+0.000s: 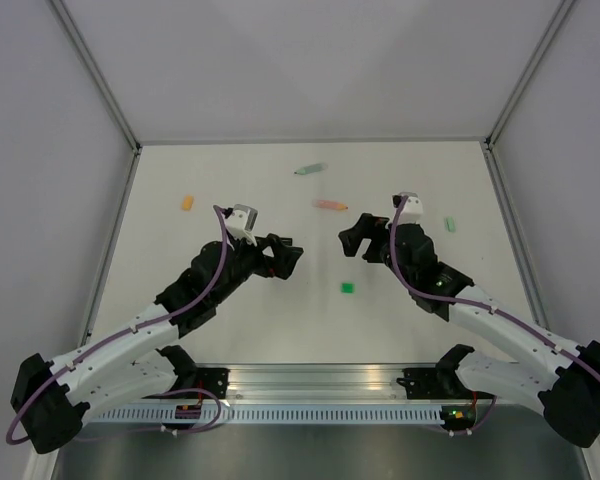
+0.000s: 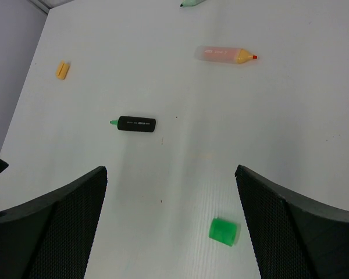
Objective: Insert the pens into the pen caps
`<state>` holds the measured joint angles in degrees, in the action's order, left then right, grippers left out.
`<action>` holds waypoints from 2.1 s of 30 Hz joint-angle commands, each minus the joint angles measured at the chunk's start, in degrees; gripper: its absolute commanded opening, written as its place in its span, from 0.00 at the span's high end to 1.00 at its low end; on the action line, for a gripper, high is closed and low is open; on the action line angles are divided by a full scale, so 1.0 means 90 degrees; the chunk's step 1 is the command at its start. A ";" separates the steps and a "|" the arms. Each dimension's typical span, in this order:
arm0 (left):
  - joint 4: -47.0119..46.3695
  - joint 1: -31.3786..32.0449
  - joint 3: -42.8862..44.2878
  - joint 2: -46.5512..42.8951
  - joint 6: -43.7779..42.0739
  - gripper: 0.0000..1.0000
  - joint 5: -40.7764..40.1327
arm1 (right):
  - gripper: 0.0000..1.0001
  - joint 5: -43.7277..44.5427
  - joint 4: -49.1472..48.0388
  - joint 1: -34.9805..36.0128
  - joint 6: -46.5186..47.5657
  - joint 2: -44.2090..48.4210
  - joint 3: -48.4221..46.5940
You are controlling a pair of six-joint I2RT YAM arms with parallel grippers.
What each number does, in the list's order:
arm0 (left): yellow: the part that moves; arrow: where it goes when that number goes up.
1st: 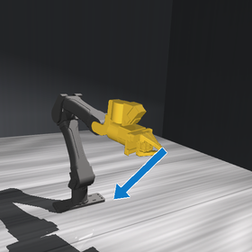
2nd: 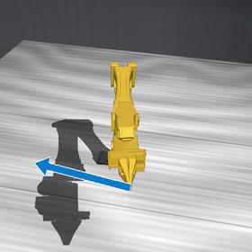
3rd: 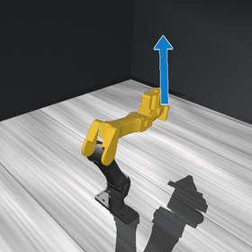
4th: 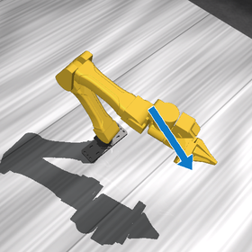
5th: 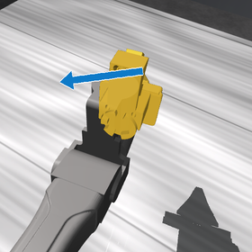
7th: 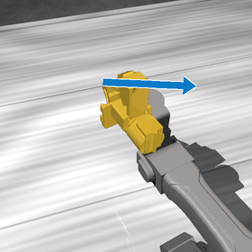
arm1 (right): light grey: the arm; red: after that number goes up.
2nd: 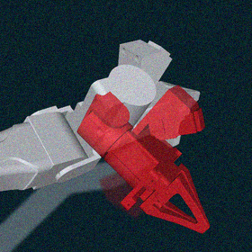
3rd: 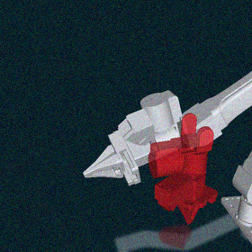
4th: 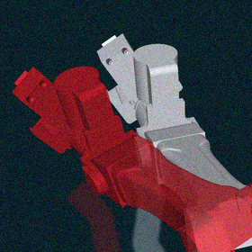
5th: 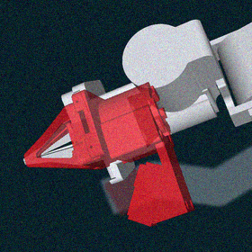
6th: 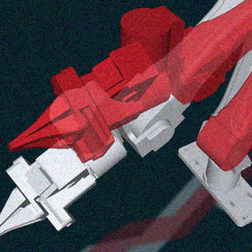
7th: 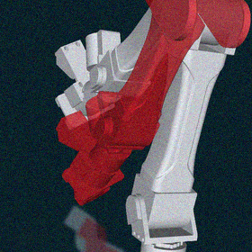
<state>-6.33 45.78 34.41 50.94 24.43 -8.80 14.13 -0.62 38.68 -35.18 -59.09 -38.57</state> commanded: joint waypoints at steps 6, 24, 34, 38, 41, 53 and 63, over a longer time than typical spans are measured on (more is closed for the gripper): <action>-0.0234 0.0021 0.0043 0.0121 -0.0302 0.00 0.0050 | 0.02 0.0412 -0.0185 0.0000 -0.0008 0.0237 0.0105; 0.3149 -0.0476 0.1673 0.1771 0.4498 0.07 -0.2345 | 0.02 0.0345 0.0606 0.0000 0.0139 -0.0670 -0.0480; 0.6727 -0.1444 0.4767 0.4534 0.8349 0.06 -0.0878 | 0.02 0.0119 0.0762 0.0000 0.0032 -0.0817 -0.0627; 0.7273 -0.1473 0.5928 0.5481 0.8623 0.07 -0.0790 | 0.02 0.0090 0.0811 0.0000 0.0032 -0.0788 -0.0647; 0.8024 -0.1532 0.6867 0.6282 0.8926 0.09 -0.0576 | 0.02 -0.0007 0.0831 -0.0010 0.0012 -0.0837 -0.0695; 0.9082 -0.1658 0.7944 0.7796 0.9796 0.16 -0.0380 | 0.02 0.0012 0.1153 -0.0001 -0.0037 -0.1276 -0.1007; 0.8574 -0.1874 0.8051 0.8490 0.9465 0.18 -0.0107 | 0.02 0.0188 0.1309 0.0000 -0.0027 -0.1257 -0.1076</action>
<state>71.59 29.08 104.40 125.49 108.86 -12.64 14.37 10.61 38.68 -34.76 -70.59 -45.74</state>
